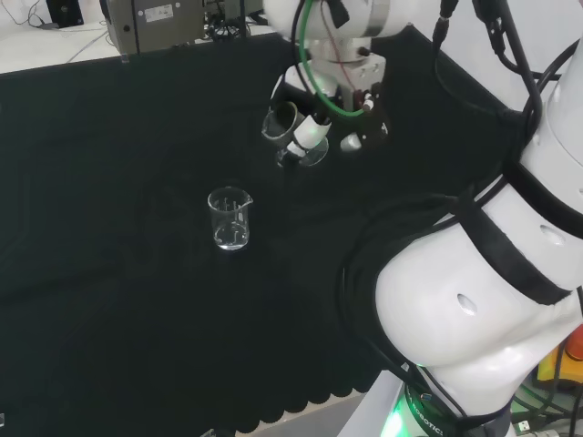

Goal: Place the beaker back on the table.

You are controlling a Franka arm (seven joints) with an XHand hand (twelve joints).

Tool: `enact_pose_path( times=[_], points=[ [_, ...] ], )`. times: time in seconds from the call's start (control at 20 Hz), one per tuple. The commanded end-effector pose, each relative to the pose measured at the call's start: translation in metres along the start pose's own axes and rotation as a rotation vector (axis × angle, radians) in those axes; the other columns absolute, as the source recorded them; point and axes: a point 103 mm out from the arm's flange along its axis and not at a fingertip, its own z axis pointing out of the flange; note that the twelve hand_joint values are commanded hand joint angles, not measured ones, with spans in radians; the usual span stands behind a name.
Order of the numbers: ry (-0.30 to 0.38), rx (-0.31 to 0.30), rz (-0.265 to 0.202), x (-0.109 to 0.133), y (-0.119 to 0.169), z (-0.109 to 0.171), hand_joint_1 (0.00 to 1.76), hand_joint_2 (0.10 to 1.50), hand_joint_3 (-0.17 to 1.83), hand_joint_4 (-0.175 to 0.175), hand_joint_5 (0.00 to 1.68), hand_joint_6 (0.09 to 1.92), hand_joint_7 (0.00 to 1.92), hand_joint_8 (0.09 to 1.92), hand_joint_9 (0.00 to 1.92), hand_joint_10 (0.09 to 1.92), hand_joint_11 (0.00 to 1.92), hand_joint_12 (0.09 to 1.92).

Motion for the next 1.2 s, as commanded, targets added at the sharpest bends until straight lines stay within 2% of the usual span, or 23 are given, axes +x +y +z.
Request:
enact_pose_path(
  times=[0.05,0.2,0.4,0.8,1.2],
  points=[
    [0.105,-0.108,0.007,-0.040,0.001,0.004,1.19,1.05,-0.17,-0.069,1.38,0.34,1.72,0.31,1.88,0.09,1.56,0.47],
    [0.163,-0.141,-0.014,-0.052,0.005,0.011,1.19,1.05,-0.17,-0.069,1.38,0.34,1.71,0.31,1.88,0.09,1.55,0.46],
    [0.208,-0.163,-0.053,-0.066,0.019,0.020,1.19,1.05,-0.17,-0.068,1.38,0.34,1.71,0.31,1.88,0.09,1.55,0.46],
    [0.283,-0.160,-0.111,-0.085,0.056,0.046,1.19,1.05,-0.17,-0.058,1.35,0.39,1.70,0.32,1.88,0.09,1.54,0.46],
    [0.342,-0.165,-0.150,-0.087,0.092,0.066,1.19,1.05,-0.17,-0.058,1.35,0.40,1.69,0.33,1.87,0.09,1.54,0.45]
  ],
)
